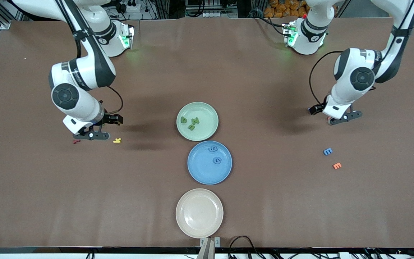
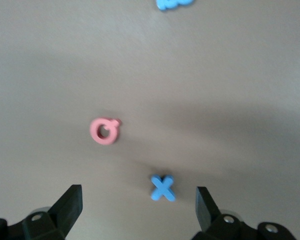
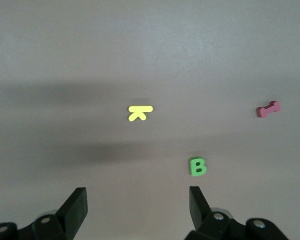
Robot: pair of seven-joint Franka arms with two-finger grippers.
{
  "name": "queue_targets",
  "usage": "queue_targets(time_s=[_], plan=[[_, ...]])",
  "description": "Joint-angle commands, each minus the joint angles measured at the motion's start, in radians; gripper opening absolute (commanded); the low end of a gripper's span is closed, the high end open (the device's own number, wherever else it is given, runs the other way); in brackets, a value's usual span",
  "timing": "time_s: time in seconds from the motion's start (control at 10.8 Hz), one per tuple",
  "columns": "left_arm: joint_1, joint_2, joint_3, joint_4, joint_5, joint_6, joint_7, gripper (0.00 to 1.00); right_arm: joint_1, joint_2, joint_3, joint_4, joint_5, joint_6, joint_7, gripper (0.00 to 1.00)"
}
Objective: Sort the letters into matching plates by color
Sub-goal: 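Reach the right gripper to green B while the left gripper lowers to x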
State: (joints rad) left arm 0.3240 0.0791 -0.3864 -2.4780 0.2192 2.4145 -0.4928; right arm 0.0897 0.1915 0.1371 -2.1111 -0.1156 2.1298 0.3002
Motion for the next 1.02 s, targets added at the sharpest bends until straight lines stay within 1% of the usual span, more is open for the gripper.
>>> queue_targets(time_s=[0.0, 0.09, 0.28, 0.37, 0.46, 0.65, 0.74, 0.83, 0.92], plan=[[0.027, 0.011, -0.005, 0.039, 0.003, -0.018, 0.034, 1.00, -0.048, -0.064, -0.007, -0.133, 0.027, 0.125, -0.093, 0.91], [0.032, 0.027, -0.005, 0.054, -0.004, -0.018, 0.034, 1.00, -0.062, -0.066, -0.011, -0.142, 0.027, 0.130, -0.116, 0.91], [0.030, 0.042, -0.005, 0.076, -0.043, -0.018, 0.033, 1.00, -0.061, -0.070, -0.053, -0.159, 0.027, 0.148, -0.128, 0.90], [0.024, 0.033, 0.001, 0.071, -0.069, -0.018, 0.036, 1.00, -0.061, -0.076, -0.080, -0.196, 0.028, 0.203, -0.128, 0.89], [0.020, 0.013, 0.004, 0.062, -0.098, -0.018, 0.039, 1.00, -0.062, -0.076, -0.091, -0.232, 0.027, 0.258, -0.130, 0.89], [0.003, -0.039, 0.007, 0.019, -0.136, -0.018, 0.049, 1.00, -0.062, -0.078, -0.108, -0.276, 0.027, 0.323, -0.131, 0.89], [-0.037, -0.059, 0.041, -0.001, -0.162, -0.018, 0.054, 1.00, -0.062, -0.078, -0.122, -0.299, 0.027, 0.364, -0.139, 0.89], [-0.122, -0.070, 0.120, -0.016, -0.176, -0.018, 0.048, 1.00, -0.062, -0.076, -0.134, -0.320, 0.027, 0.401, -0.163, 0.88], [-0.167, -0.070, 0.173, -0.024, -0.176, -0.018, 0.042, 1.00, -0.062, -0.076, -0.151, -0.335, 0.027, 0.422, -0.170, 0.87]])
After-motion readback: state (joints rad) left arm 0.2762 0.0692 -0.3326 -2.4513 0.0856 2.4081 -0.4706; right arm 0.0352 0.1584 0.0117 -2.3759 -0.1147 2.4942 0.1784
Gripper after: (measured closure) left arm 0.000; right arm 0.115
